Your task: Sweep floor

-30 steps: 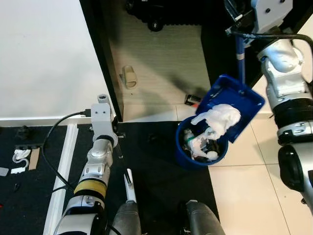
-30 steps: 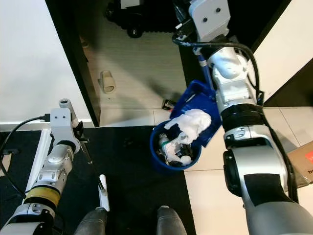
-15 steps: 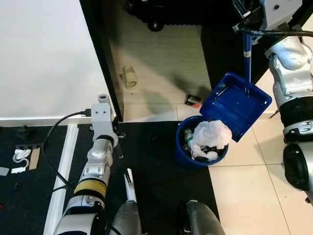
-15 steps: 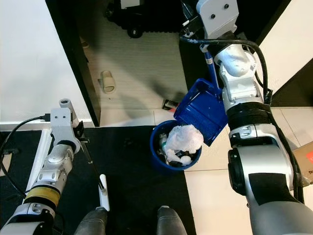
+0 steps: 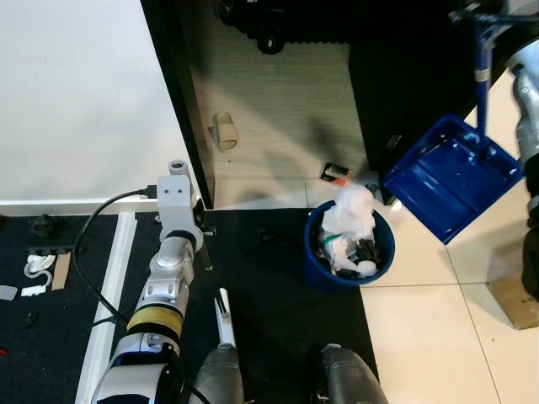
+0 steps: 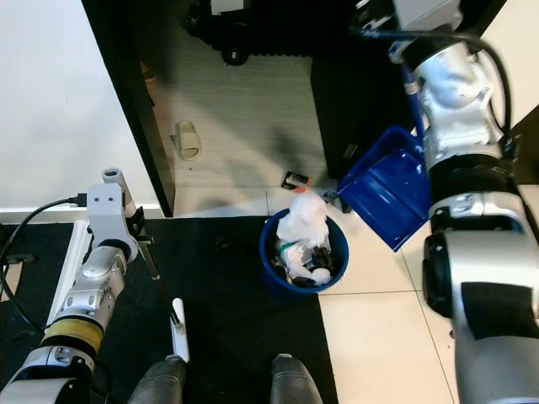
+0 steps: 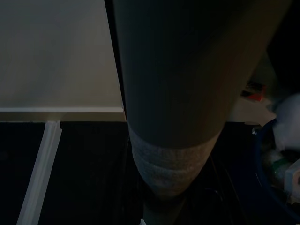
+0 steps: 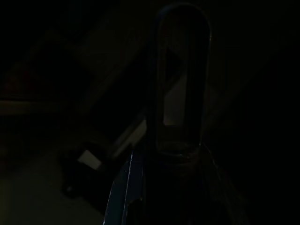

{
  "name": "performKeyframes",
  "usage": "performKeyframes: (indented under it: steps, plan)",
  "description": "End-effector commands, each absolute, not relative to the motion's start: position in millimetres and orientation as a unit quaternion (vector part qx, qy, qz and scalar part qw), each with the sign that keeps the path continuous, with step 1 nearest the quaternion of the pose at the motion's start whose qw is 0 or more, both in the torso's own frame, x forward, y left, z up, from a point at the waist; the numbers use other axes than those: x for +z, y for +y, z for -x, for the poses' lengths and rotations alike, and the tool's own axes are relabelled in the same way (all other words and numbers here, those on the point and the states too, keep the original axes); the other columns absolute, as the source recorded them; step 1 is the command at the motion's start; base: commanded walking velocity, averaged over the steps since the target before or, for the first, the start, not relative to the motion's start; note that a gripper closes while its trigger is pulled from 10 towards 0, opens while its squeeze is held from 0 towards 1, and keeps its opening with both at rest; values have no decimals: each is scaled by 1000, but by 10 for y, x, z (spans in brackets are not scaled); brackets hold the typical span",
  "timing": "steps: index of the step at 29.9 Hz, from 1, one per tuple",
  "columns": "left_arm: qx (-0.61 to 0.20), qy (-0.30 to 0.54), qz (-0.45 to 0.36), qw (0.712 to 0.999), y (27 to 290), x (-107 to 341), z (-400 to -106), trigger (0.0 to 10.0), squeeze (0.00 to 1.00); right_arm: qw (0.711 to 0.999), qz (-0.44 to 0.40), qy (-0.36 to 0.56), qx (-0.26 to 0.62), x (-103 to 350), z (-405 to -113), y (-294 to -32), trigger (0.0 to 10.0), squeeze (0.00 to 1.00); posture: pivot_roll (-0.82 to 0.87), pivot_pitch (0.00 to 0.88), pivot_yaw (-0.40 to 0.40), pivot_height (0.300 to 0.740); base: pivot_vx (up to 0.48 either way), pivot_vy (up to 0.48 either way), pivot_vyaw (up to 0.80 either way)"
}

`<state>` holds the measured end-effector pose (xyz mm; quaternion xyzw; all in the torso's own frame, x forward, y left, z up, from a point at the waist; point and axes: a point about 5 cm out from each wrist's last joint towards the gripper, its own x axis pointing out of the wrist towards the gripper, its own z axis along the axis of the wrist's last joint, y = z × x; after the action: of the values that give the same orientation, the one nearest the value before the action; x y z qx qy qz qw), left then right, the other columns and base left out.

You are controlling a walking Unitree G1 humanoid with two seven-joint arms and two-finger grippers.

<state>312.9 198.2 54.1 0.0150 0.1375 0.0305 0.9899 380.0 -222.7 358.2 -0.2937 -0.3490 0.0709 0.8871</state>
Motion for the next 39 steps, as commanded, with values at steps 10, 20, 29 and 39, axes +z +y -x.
performKeyframes:
  steps: [10,20,29,39]
  plan:
    - [43,143,-26,989,2087,527,-3113,10000,0,902,-106,-418,36,4257,-3680,-2691,10000,0,30,64,-56,740,0,0,0]
    - [54,140,-36,988,2197,580,-3144,10000,0,922,-152,-340,106,3930,-3900,-2372,10000,0,42,63,-51,740,0,0,0]
    - [70,129,-57,988,2309,635,-3142,10000,0,944,-169,-257,118,3183,-4048,-2013,10000,0,63,63,-52,740,0,0,0]
    - [81,107,-77,988,2442,772,-3171,10000,0,944,-199,-244,102,2999,-4046,-1960,10000,0,79,64,-44,740,0,472,0]
